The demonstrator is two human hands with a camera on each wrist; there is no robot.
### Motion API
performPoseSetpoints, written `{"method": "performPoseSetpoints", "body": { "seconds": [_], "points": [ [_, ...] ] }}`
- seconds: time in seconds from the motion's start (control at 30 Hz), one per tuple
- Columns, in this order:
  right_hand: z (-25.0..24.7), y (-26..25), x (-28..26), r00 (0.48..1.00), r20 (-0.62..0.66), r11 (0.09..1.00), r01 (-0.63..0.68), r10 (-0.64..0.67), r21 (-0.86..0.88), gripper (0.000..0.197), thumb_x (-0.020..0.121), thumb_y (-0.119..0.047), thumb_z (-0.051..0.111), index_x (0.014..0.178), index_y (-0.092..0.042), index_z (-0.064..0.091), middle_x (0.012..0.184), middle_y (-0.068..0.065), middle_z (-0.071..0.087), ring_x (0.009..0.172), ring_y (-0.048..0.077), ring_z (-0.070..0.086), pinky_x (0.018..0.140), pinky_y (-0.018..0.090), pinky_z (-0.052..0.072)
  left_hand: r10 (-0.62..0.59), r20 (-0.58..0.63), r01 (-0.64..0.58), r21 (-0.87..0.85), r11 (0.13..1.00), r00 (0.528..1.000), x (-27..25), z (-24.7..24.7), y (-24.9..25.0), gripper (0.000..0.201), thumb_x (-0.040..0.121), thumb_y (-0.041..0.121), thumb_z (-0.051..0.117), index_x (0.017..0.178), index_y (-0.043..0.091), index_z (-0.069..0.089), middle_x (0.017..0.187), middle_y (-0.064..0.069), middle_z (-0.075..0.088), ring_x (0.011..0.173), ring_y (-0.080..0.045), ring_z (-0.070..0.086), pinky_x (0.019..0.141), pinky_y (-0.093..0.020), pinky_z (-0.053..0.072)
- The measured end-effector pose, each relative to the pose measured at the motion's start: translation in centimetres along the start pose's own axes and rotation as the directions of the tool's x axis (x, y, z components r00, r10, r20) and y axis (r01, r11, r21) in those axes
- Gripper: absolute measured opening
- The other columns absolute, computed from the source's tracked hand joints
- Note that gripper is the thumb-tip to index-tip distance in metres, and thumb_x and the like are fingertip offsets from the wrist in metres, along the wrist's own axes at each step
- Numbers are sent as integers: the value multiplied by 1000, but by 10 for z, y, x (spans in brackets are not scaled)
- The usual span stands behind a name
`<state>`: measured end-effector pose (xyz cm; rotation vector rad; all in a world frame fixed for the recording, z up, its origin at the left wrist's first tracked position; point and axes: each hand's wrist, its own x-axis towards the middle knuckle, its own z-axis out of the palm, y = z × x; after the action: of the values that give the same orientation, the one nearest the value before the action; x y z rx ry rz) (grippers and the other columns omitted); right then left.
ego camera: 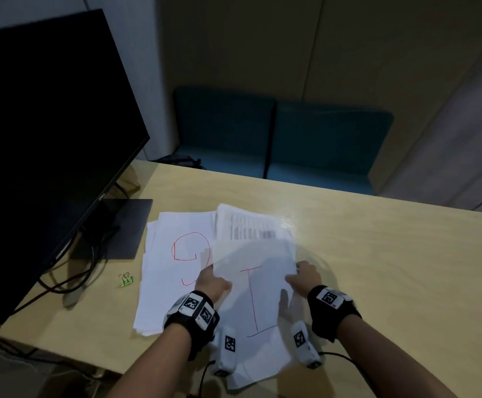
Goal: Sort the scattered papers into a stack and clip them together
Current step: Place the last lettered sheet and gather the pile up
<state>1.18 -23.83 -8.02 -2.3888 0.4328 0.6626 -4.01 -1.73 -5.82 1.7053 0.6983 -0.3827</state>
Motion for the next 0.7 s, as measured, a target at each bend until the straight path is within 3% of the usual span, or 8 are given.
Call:
{"method": "performPoseSetpoints", "body": {
  "seconds": [0.07, 0.13, 0.2, 0.3, 0.37, 0.53, 0.63, 0.7],
  "points": [
    [-12, 4, 3, 1000, -1, 957, -3, 4, 291, 69, 85, -17, 63, 144, -3, 29, 140, 20, 44, 127, 36, 46, 104, 40, 41, 100, 35, -101, 14, 995, 994, -15, 1, 12, 32, 74, -5, 61, 95, 18, 65, 102, -9, 72, 99, -28, 67, 92, -41, 54],
    [-28, 3, 5, 1000, -11, 797, 6, 1, 605, 79, 81, -16, 70, 146, -4, 26, 140, 17, 43, 128, 35, 46, 102, 40, 39, 190, 89, -187, -34, 982, 978, -27, -2, 24, 33, 78, -4, 60, 96, 22, 64, 103, -6, 72, 98, -25, 67, 91, -40, 54],
    [-42, 3, 7, 1000, -27, 683, 26, -9, 730, 92, 58, -26, 83, 137, -6, 41, 137, 15, 50, 121, 36, 53, 97, 43, 44, 272, 139, -257, -116, 959, 952, -39, -7, 39, 35, 82, -4, 59, 106, 22, 63, 107, -5, 72, 100, -23, 67, 91, -40, 53],
    [-62, -13, -9, 978, -127, 641, 203, -164, 740, 40, 68, -8, 65, 107, -3, 61, 103, 16, 67, 93, 31, 62, 72, 32, 51, 398, 110, -390, -94, 916, 911, -40, -12, 57, 42, 81, -2, 61, 119, 17, 58, 115, -6, 69, 108, -22, 65, 96, -39, 51],
    [-79, -33, -25, 927, -269, 614, 375, -261, 695, 18, 76, 3, 56, 90, -7, 61, 79, 7, 64, 70, 22, 58, 52, 18, 48, 474, 32, -472, -52, 880, 880, -37, -11, 69, 44, 82, -1, 61, 122, 15, 56, 118, -5, 67, 110, -21, 63, 100, -41, 49],
    [-108, -74, -56, 730, -550, 450, 684, -406, 575, 23, 88, 7, 48, 104, -8, 55, 87, -5, 63, 70, -10, 60, 65, 11, 49, 559, -267, -600, -106, 793, 785, -43, -5, 96, 42, 89, 1, 58, 130, 4, 51, 119, -4, 61, 115, -18, 56, 100, -30, 42],
    [-113, -80, -72, 667, -577, 370, 743, -471, 557, 36, 82, -3, 52, 118, -2, 50, 102, 3, 62, 85, -2, 62, 69, 15, 53, 567, -350, -637, -122, 761, 746, -51, -4, 99, 39, 87, 5, 64, 123, -3, 54, 113, -8, 65, 109, -22, 62, 86, -13, 47],
    [-109, -75, -77, 687, -542, 343, 719, -484, 605, 55, 77, -5, 54, 130, -6, 39, 112, 3, 60, 95, 8, 62, 72, 18, 55, 579, -333, -645, -132, 753, 744, -55, -4, 95, 45, 81, 4, 71, 120, 1, 49, 107, 2, 65, 101, -8, 64, 74, 5, 43]
  ]
}}
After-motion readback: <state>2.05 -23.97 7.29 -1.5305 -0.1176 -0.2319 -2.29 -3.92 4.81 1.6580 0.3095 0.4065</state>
